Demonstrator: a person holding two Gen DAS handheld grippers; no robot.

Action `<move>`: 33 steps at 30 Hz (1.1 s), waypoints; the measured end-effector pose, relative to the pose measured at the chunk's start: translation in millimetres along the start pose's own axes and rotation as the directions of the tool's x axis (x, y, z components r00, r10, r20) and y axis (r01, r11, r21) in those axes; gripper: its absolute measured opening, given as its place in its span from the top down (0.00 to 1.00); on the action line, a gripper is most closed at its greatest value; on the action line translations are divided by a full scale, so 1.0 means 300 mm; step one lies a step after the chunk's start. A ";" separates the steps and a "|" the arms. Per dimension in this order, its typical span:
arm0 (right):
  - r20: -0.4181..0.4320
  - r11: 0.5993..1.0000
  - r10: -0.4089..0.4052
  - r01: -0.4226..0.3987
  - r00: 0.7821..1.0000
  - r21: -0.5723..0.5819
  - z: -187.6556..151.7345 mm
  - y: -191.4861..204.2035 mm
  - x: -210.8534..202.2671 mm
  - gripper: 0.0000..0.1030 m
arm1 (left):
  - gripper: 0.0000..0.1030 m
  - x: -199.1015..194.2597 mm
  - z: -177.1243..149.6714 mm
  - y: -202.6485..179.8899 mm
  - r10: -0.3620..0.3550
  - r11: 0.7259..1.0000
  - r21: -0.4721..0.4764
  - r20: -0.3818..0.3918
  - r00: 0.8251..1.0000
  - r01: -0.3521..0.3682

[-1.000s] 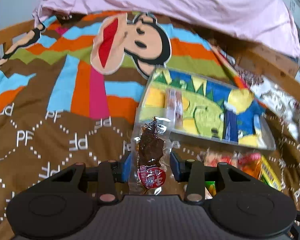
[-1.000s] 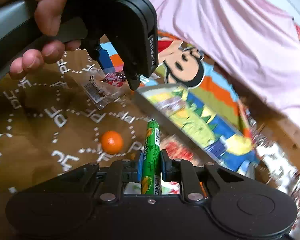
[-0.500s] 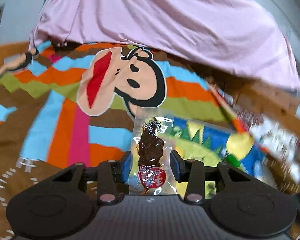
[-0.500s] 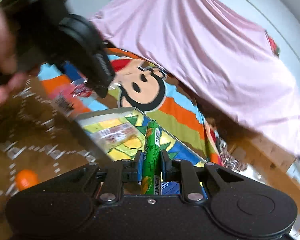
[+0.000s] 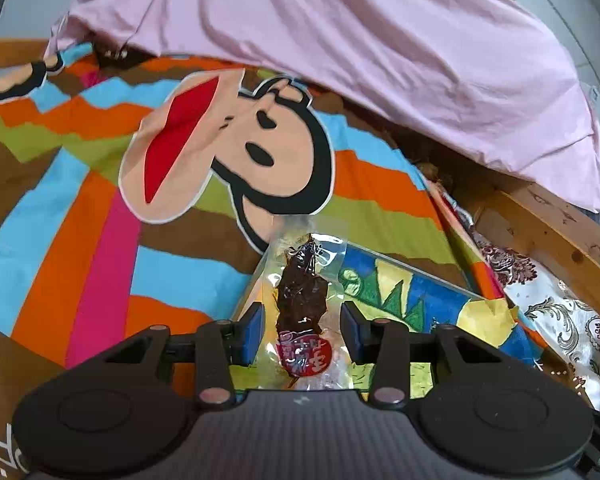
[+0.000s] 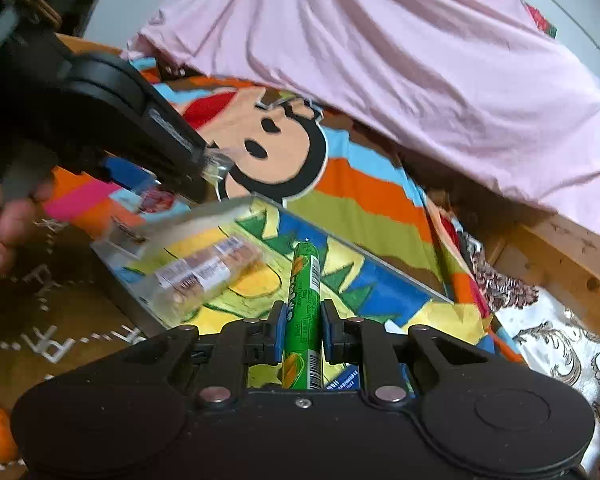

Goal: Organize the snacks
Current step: 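Carry both snacks into the tray and open both grippers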

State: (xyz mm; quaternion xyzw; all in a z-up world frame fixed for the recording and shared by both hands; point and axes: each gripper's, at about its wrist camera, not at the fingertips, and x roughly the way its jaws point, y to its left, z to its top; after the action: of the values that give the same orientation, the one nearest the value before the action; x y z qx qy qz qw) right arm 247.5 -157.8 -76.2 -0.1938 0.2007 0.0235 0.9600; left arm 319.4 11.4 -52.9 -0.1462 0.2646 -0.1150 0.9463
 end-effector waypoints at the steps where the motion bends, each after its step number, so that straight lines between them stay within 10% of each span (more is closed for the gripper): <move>1: -0.014 1.000 0.003 -0.003 1.000 0.013 0.002 -0.007 0.015 0.82 | 0.56 0.007 0.001 0.005 0.003 1.000 0.002 -0.010 1.000 -0.003; 25: -0.071 0.996 -0.019 0.013 0.997 -0.088 -0.007 0.018 0.129 0.81 | 0.57 0.156 -0.023 0.024 0.039 0.999 0.037 -0.154 0.987 -0.034; 33: -0.068 0.998 -0.035 0.031 0.997 -0.063 0.011 0.005 0.114 0.67 | 0.32 0.152 -0.021 0.026 0.028 0.999 0.024 -0.177 0.984 -0.024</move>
State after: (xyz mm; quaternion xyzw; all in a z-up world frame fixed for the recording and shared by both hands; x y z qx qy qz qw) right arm 279.9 -156.3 -87.4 -0.2272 0.2300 0.0072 0.9463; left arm 355.2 3.9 -81.9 -0.1218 0.3485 -0.1182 0.9218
